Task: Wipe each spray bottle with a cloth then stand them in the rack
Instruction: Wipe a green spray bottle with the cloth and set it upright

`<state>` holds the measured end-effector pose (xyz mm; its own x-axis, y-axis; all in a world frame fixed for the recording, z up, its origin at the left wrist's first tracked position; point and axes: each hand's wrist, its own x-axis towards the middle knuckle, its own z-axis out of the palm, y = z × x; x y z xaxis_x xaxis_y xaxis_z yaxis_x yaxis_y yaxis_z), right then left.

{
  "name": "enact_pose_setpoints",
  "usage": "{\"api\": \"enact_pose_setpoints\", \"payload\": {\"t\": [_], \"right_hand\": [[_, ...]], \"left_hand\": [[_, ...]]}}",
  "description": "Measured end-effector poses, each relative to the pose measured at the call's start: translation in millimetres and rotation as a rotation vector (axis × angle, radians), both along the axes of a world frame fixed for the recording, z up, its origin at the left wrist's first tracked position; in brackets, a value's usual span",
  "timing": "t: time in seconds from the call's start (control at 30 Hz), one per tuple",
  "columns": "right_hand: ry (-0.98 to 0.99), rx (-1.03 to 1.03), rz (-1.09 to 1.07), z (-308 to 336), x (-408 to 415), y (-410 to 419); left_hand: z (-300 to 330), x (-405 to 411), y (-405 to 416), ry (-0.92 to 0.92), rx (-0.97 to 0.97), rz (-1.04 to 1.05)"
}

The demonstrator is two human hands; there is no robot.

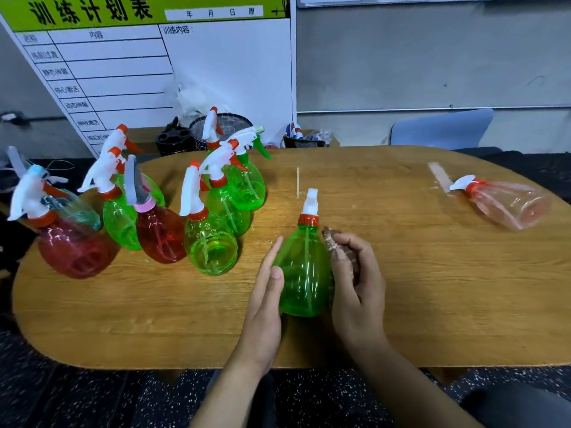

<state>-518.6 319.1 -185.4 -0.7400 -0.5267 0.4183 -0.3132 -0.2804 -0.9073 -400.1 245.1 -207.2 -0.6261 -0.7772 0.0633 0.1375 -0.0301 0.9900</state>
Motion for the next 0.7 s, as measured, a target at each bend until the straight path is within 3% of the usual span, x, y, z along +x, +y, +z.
{"api": "enact_pose_setpoints", "payload": {"t": [0.27, 0.57, 0.63, 0.7], "right_hand": [[0.458, 0.244, -0.005, 2.9, -13.6, -10.4], [1.001, 0.106, 0.227, -19.6, 5.3, 24.9], [1.007, 0.090, 0.227, -16.9, 3.4, 26.0], [0.854, 0.064, 0.204, -8.5, -4.3, 23.8]], "left_hand": [[1.0, -0.5, 0.1, -0.006, -0.004, 0.025], [19.3, -2.8, 4.6, 0.140, 0.123, 0.089], [19.9, -3.4, 5.9, 0.155, 0.133, 0.100], [14.9, -3.5, 5.8, 0.125, 0.100, 0.128]]}}
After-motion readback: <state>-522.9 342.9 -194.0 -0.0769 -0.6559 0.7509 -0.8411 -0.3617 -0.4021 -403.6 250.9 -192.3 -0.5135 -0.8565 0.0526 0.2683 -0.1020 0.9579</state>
